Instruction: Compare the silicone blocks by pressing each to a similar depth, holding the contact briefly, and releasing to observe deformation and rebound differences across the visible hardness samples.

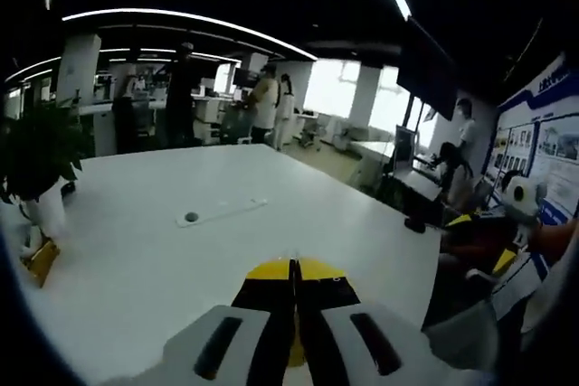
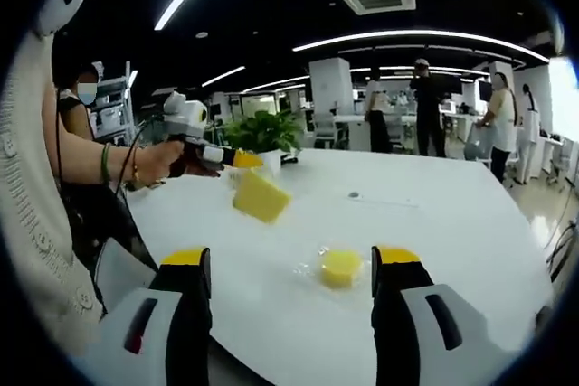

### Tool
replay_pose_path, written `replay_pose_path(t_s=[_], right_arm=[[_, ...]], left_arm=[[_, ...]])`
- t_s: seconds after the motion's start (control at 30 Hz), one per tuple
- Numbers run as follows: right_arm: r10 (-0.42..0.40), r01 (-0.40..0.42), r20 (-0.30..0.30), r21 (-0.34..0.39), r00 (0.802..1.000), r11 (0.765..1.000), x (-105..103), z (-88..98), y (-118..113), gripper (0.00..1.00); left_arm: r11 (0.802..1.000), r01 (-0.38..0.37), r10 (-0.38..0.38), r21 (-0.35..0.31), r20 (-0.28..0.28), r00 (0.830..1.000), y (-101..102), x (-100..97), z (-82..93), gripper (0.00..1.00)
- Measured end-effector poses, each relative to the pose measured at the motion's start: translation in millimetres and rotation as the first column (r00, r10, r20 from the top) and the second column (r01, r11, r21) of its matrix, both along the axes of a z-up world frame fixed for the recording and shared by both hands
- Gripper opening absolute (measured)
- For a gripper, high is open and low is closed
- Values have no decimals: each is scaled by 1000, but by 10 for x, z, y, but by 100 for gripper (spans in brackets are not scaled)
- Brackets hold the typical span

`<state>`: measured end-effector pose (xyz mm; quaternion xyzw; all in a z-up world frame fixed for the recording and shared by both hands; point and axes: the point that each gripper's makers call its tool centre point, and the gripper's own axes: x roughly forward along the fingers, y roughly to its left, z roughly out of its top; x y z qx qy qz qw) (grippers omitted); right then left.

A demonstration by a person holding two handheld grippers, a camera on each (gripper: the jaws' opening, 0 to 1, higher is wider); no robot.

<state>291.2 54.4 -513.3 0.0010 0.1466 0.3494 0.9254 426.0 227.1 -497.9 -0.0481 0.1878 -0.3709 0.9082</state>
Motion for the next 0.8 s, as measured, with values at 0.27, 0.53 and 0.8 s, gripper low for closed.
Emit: replay_pose_path(t_s=[0.27,0.53,0.8], right_arm=[[125,-124,20,-50,992,991,116,265,-102,69],[245,-237,65,-107,967,965,267,497,-18,70],[396,-376,97,-176,913,910,435,696,293,68]], left_arm=[[998,65,-65,-4,70,995,-179,-252,401,0],[994,113,-112,2,117,987,-323,-474,637,0],[984,177,-179,27,151,972,-488,-634,851,0]])
